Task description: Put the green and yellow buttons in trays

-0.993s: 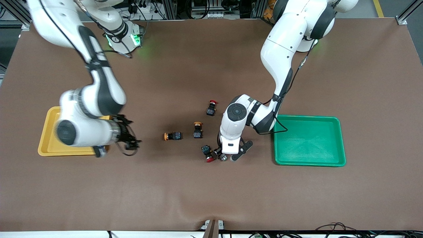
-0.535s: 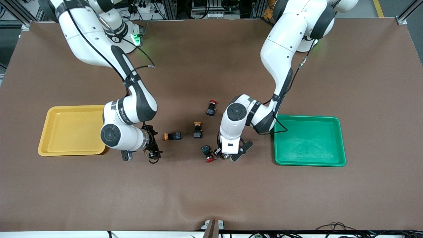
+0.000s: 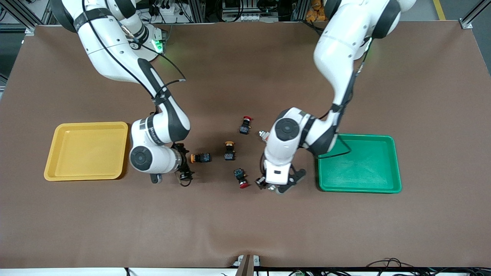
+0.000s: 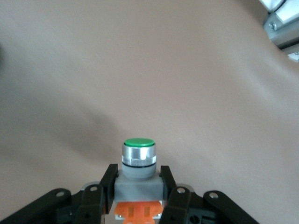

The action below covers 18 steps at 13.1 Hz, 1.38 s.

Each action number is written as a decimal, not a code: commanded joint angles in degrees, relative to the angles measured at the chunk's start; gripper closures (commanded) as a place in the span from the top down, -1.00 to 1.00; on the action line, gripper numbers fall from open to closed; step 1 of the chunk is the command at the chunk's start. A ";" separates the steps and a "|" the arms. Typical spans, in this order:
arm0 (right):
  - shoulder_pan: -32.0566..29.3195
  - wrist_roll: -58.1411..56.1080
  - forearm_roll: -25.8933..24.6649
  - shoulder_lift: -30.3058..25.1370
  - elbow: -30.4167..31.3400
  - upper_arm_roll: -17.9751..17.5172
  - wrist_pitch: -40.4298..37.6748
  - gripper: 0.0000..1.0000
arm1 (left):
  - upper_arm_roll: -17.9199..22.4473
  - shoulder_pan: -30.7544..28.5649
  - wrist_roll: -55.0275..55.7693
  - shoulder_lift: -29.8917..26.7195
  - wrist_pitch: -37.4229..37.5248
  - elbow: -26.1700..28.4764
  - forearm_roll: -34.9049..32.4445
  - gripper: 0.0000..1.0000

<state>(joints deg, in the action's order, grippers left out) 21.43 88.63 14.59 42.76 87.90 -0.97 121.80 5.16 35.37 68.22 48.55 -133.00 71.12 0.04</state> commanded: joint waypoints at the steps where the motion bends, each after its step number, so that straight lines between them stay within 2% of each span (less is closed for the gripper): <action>1: 0.10 1.28 0.71 -0.04 1.21 -0.35 -0.25 1.00 | -0.32 -4.41 -11.03 -10.20 6.42 9.01 -1.44 -1.00; 5: 1.16 3.39 0.71 0.57 1.31 -0.70 0.63 1.00 | -0.94 -14.86 -29.76 -24.45 7.23 28.77 -1.44 -1.00; 7: 1.51 3.30 0.80 1.10 1.31 -1.14 1.85 1.00 | -0.85 -18.74 -35.76 -25.09 6.70 33.63 -1.36 -1.00; 10: 1.60 3.30 0.71 2.15 1.31 -1.84 3.88 0.95 | -1.29 -26.56 -41.04 -22.64 -0.30 38.29 -1.18 -1.00; 11: 1.51 3.30 0.71 2.16 1.31 -1.93 3.89 0.71 | -1.55 -27.71 -42.01 -21.67 -4.42 40.13 -1.18 -1.00; 13: 1.25 2.78 0.71 2.07 1.13 -2.72 3.89 -0.32 | -1.47 -28.25 -44.12 -20.08 -11.46 43.04 -1.27 -1.00; 14: 0.81 2.43 0.71 2.07 1.04 -2.81 3.71 -0.79 | -1.47 -29.55 -45.87 -19.64 -12.63 43.22 -1.36 -1.00; 15: 0.72 2.34 0.71 1.98 0.87 -2.81 3.45 -1.00 | -1.55 -30.52 -47.11 -19.38 -12.72 43.14 -1.36 -1.00; 16: 0.72 2.08 0.71 1.89 0.69 -2.81 3.18 -1.00 | -1.55 -30.62 -47.38 -19.29 -12.73 43.14 -1.36 -0.48; 17: 0.54 1.81 0.71 1.72 0.69 -2.81 3.10 -1.00 | -1.55 -30.62 -47.65 -19.28 -12.73 43.14 -1.36 0.75; 18: 0.37 1.46 0.71 1.46 0.60 -2.81 2.31 -1.00 | -1.55 -30.62 -47.65 -19.55 -12.64 43.14 -1.36 1.00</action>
<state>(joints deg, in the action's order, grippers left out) 22.71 90.99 14.61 44.81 88.81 -3.13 125.49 4.42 5.51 21.18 30.30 -145.12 113.62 -0.41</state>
